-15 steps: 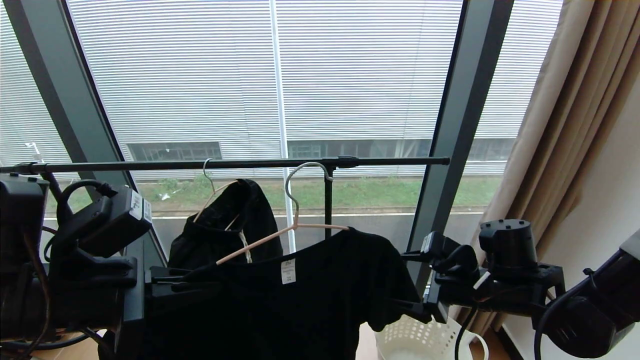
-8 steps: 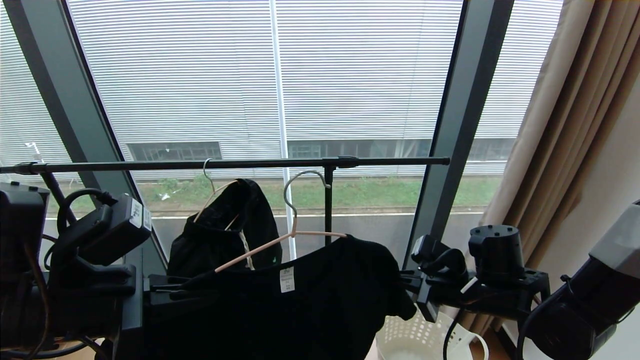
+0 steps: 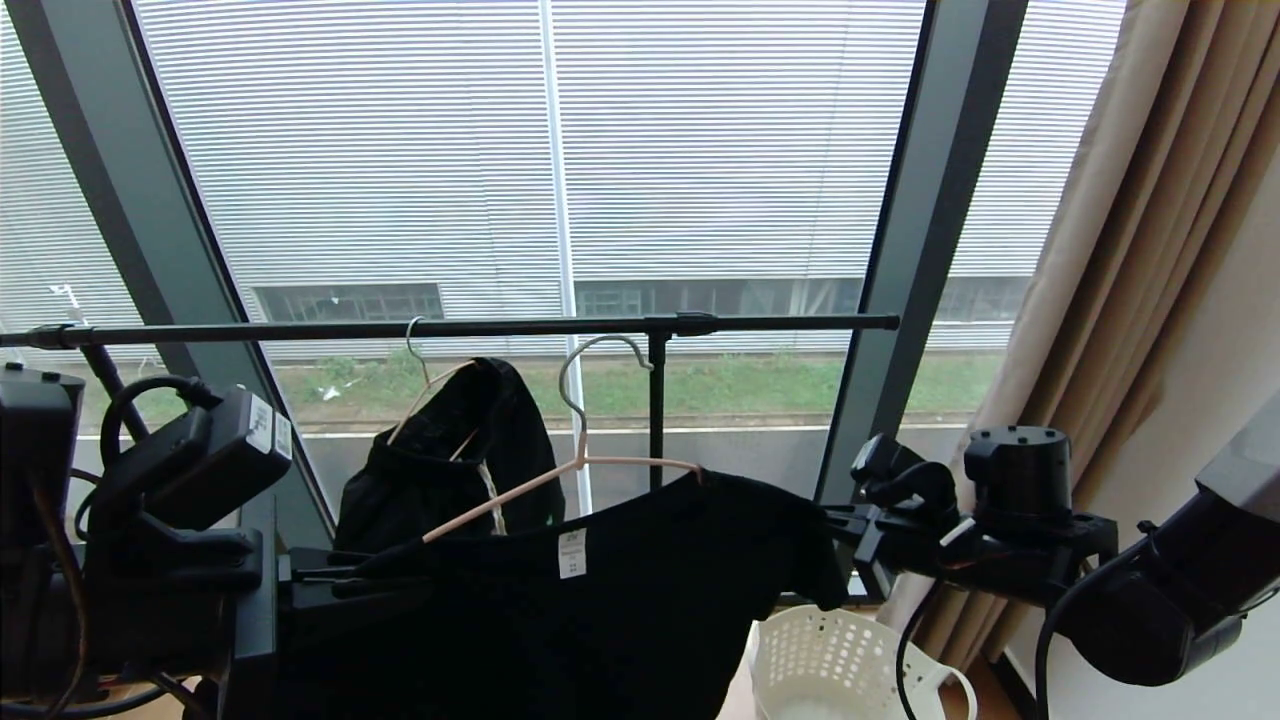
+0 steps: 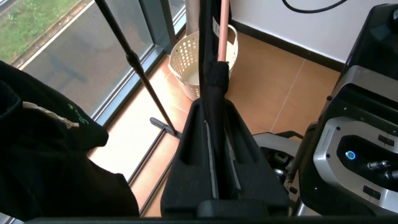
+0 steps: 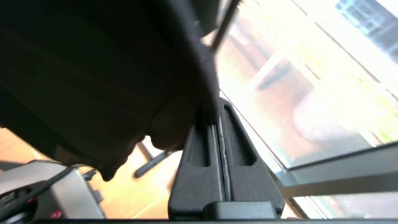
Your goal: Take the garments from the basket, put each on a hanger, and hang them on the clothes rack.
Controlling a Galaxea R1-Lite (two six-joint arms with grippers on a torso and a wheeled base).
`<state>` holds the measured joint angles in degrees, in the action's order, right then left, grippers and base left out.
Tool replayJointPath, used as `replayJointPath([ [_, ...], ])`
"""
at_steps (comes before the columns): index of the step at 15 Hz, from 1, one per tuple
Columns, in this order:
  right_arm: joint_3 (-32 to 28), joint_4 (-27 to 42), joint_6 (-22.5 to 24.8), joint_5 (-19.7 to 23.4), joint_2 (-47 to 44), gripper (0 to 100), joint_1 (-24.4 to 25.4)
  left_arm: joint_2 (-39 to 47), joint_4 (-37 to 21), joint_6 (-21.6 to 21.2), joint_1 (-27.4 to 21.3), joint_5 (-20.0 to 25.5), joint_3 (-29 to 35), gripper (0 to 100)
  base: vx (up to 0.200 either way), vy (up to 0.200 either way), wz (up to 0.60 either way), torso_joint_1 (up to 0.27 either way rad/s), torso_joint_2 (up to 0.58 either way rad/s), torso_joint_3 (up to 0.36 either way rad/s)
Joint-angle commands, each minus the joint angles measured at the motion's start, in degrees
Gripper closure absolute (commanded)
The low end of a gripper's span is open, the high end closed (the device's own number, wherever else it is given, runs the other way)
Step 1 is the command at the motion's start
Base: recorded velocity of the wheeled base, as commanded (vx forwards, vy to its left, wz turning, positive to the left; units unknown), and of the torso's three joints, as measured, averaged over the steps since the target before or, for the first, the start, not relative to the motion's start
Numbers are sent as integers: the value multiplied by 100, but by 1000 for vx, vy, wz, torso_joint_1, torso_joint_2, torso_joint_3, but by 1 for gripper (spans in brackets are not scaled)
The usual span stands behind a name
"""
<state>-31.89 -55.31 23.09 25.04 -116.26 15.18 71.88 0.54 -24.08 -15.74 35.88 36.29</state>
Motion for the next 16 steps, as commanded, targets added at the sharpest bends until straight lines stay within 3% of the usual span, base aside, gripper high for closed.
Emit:
replayJointPath([
  [1, -63, 3, 3, 1, -28, 100, -138, -16, -1, -1, 71, 7, -52, 100, 0, 0, 0, 0, 0, 0],
  [9, 148, -41, -33, 10, 112, 100, -59, -86, 474, 210, 176, -2, -386, 100, 0, 0, 0, 0, 0, 0],
  [10, 166, -33, -33, 10, 183, 0, -41, -86, 482, 254, 176, -2, -404, 100, 0, 0, 0, 0, 0, 0],
  [12, 236, -15, -33, 19, 403, 0, 91, -95, 482, 325, 203, -11, -404, 100, 0, 0, 0, 0, 0, 0],
  [16, 359, 3, -33, -8, 939, 0, 337, -104, 482, 395, 809, -19, -368, 100, 0, 0, 0, 0, 0, 0],
])
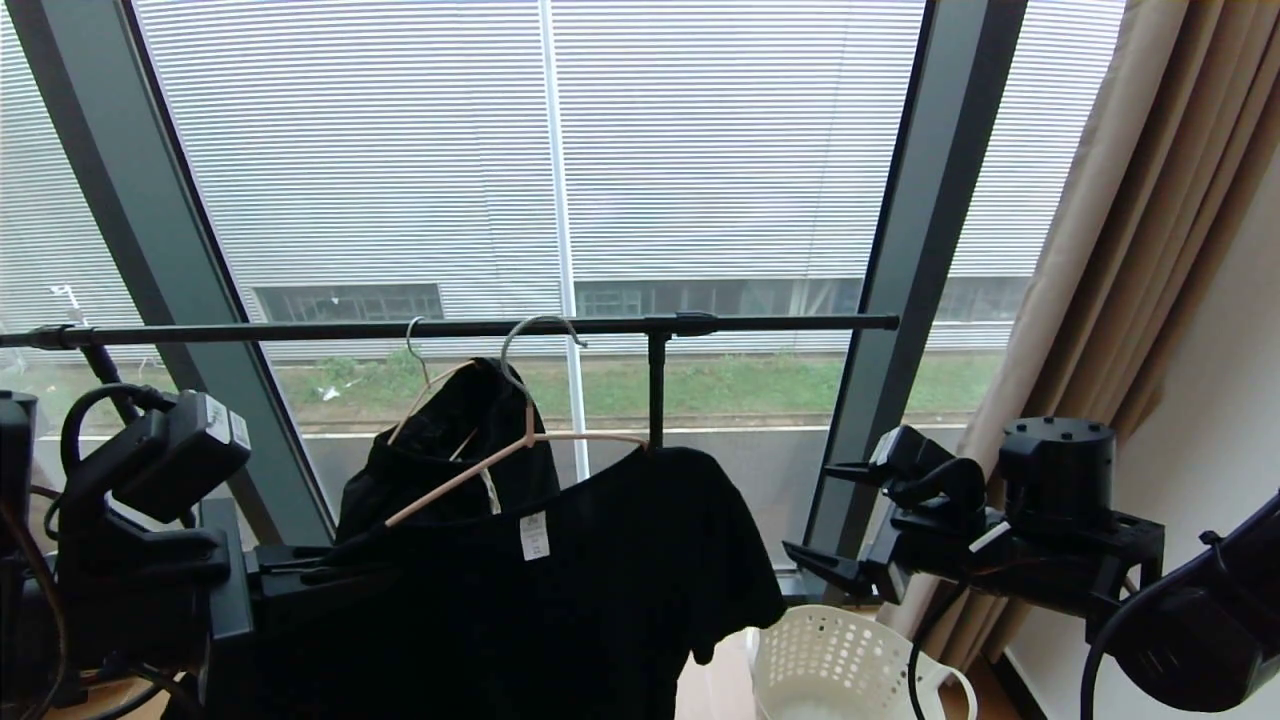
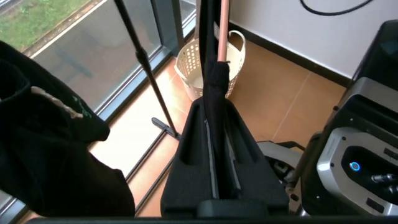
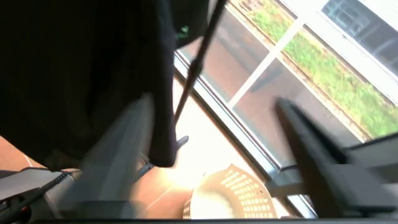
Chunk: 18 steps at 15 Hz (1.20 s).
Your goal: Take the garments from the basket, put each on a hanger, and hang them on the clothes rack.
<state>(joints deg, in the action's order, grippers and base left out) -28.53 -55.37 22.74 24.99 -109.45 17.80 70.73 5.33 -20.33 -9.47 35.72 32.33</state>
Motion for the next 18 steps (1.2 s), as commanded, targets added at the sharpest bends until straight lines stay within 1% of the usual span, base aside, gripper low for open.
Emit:
replayJointPath([
  [1, 14, 9, -6, -29, 257, 0, 92, 20, 3, 161, 279, -21, 72, 100, 0, 0, 0, 0, 0, 0],
  [4, -30, 9, -120, -258, 257, 0, 136, 55, 3, 627, 437, -39, 195, 100, 0, 0, 0, 0, 0, 0],
  [5, -83, 9, -340, -434, 257, 0, 207, 248, 3, 891, 446, -197, 318, 100, 0, 0, 0, 0, 0, 0],
  [7, -92, 9, -401, -451, 240, 0, 215, 635, 12, 979, 446, -663, 502, 100, 0, 0, 0, 0, 0, 0],
  [9, -127, 9, -410, -451, 222, 0, 207, 1031, 12, 1111, 385, -970, 740, 100, 0, 0, 0, 0, 0, 0],
  [10, -127, 9, -410, -451, 213, 0, 207, 1136, 12, 1234, 306, -1041, 845, 100, 0, 0, 0, 0, 0, 0],
  [11, -136, 9, -410, -451, 204, 0, 207, 1338, 12, 1524, 156, -1216, 1047, 100, 0, 0, 0, 0, 0, 0],
  [13, -127, 9, -410, -460, 196, 0, 207, 1663, 12, 1770, -2, -1656, 1337, 100, 0, 0, 0, 0, 0, 0],
  [15, -136, 9, -410, -460, 187, 0, 207, 1901, 12, 2060, -151, -1876, 1566, 100, 0, 0, 0, 0, 0, 0],
  [16, -118, 9, -401, -460, 161, 0, 207, 2076, 12, 2306, -292, -1999, 1724, 100, 0, 0, 0, 0, 0, 0],
  [18, -127, 9, -410, -469, 161, 0, 207, 2358, 12, 2403, -415, -2333, 2014, 100, 0, 0, 0, 0, 0, 0],
])
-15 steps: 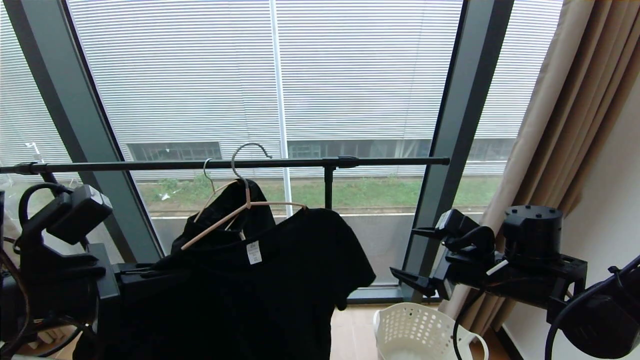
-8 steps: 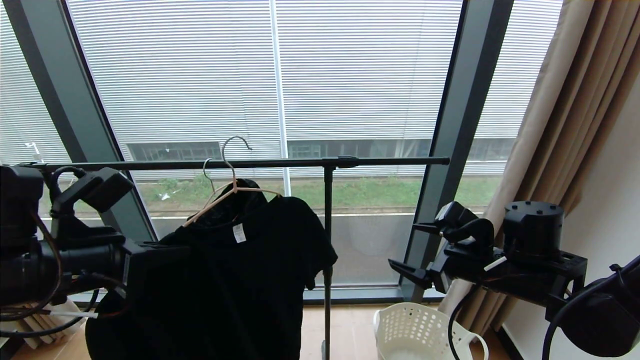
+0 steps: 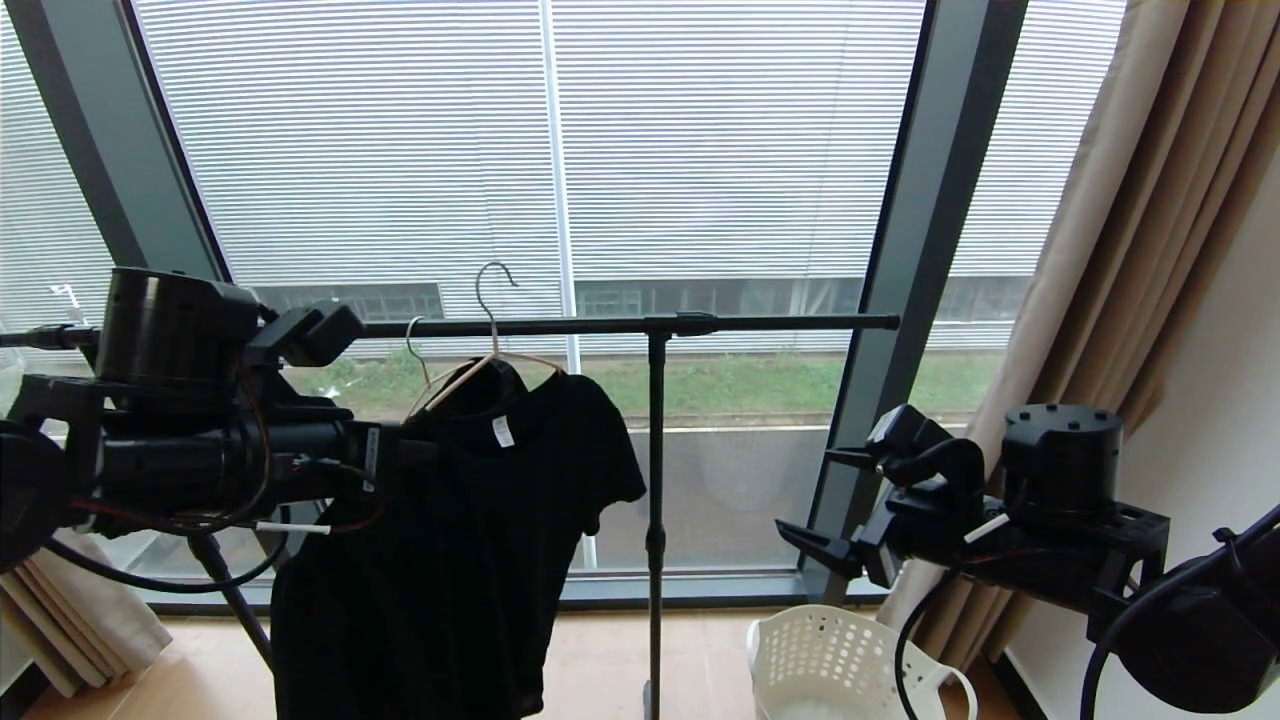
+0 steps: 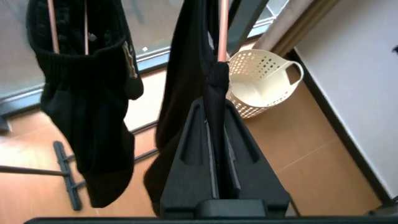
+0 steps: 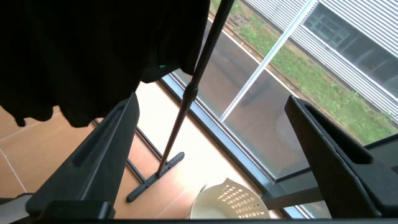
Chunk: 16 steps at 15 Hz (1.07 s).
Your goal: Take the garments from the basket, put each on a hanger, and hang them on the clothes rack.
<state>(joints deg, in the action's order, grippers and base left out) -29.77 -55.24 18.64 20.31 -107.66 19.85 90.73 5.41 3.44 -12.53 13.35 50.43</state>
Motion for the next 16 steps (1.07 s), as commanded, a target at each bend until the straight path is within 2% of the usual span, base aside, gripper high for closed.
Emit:
replayJointPath([
  [1, 6, -5, 8, -1, -1, 0, 2, 428, 4, 34, -144, -148, 283, 100, 0, 0, 0, 0, 0, 0],
  [6, 6, -5, 8, -1, -19, 0, 2, 1201, 4, 465, -250, -667, 951, 100, 0, 0, 0, 0, 0, 0],
  [8, 6, -5, 8, -1, -27, 0, 2, 1421, -5, 641, -259, -720, 1171, 100, 0, 0, 0, 0, 0, 0],
  [16, 6, -14, 8, -1, -107, 0, 2, 1860, 4, 641, -302, -728, 1267, 100, 0, 0, 0, 0, 0, 0],
])
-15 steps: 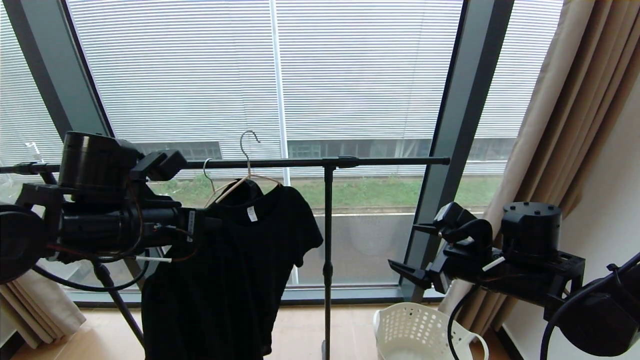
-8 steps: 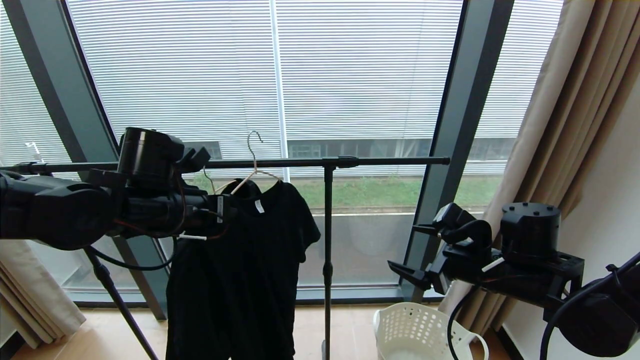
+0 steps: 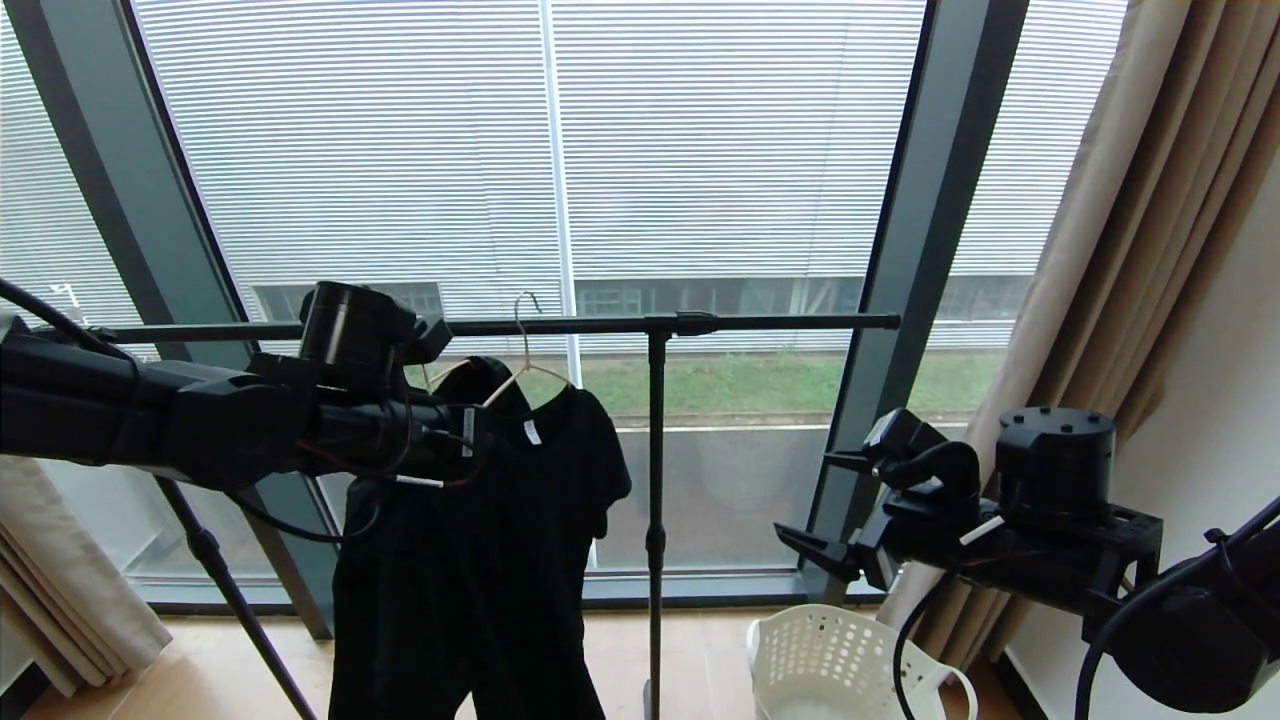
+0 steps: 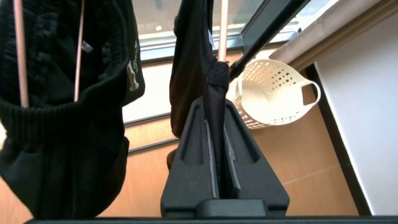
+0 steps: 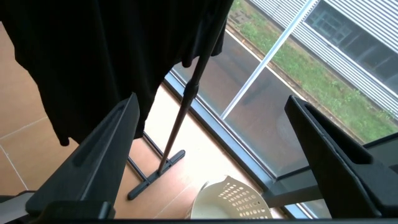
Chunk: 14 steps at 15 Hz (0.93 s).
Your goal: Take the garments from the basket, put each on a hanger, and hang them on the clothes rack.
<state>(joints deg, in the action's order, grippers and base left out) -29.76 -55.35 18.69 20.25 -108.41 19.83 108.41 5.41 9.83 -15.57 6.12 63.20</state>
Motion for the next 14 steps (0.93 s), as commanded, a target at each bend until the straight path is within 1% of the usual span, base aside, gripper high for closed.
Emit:
replayJointPath([
  [1, 5, -3, 3, 5, -22, 0, 3, 119, 4, 2, 1, 3, -9, 100, 0, 0, 0, 0, 0, 0],
  [10, 5, -11, 3, -3, -93, 0, 12, 101, 4, 2, -69, -6, -44, 100, 0, 0, 0, 0, 0, 0],
  [11, -13, -11, 3, 5, -101, 0, 3, 93, 4, 2, -69, -6, -44, 0, 0, 0, 0, 0, 0, 0],
  [14, -4, -11, 3, -3, -110, 0, 3, 101, 4, 2, -87, -6, -44, 0, 0, 0, 0, 0, 0, 0],
])
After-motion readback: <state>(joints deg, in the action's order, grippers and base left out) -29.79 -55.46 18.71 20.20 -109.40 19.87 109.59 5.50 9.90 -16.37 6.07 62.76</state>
